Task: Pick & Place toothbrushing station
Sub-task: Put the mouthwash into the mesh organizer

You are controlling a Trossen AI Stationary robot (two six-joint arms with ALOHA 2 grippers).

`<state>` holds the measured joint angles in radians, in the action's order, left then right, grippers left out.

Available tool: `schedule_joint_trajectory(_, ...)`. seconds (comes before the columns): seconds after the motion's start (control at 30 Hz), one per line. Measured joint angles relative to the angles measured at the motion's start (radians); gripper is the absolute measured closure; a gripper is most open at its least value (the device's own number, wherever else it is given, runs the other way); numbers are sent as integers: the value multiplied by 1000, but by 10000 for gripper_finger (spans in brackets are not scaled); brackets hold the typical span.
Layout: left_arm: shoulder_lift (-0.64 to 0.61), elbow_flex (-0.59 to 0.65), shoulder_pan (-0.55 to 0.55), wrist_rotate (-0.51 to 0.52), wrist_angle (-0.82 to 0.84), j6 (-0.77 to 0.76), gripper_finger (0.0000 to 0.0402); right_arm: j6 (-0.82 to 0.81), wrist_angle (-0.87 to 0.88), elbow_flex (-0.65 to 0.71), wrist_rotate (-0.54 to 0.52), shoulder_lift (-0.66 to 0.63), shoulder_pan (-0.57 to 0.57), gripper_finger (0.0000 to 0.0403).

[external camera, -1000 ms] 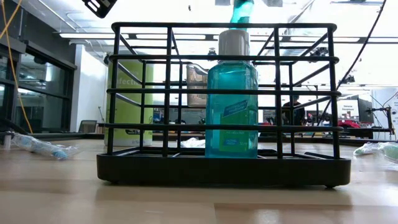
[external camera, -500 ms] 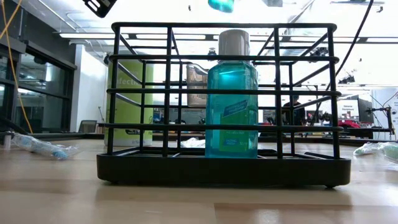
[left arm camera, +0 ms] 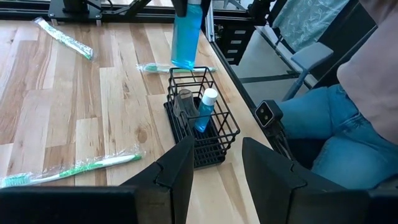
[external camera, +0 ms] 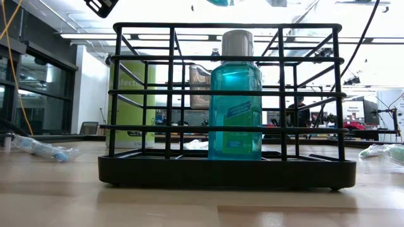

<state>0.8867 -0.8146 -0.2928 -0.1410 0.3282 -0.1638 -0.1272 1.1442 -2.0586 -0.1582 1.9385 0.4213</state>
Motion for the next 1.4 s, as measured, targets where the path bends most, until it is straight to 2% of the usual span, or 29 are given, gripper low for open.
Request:
schedule_joint_trajectory(0.27,0,0,0,0,0,0,269,10,-17,-1,21,32,3,311)
schedule_joint_trajectory(0.5,0,0,0,0,0,0,269,38,-24,1,122,82,5,311)
schedule_joint_trajectory(0.9,0,0,0,0,-3,0,269,192,-33,0,152,100,2,311)
schedule_joint_trajectory(1.07,0,0,0,0,-7,0,269,227,-100,0,160,100,2,311)
schedule_joint_trajectory(1.4,0,0,0,0,-15,0,269,255,-123,1,173,138,-4,311)
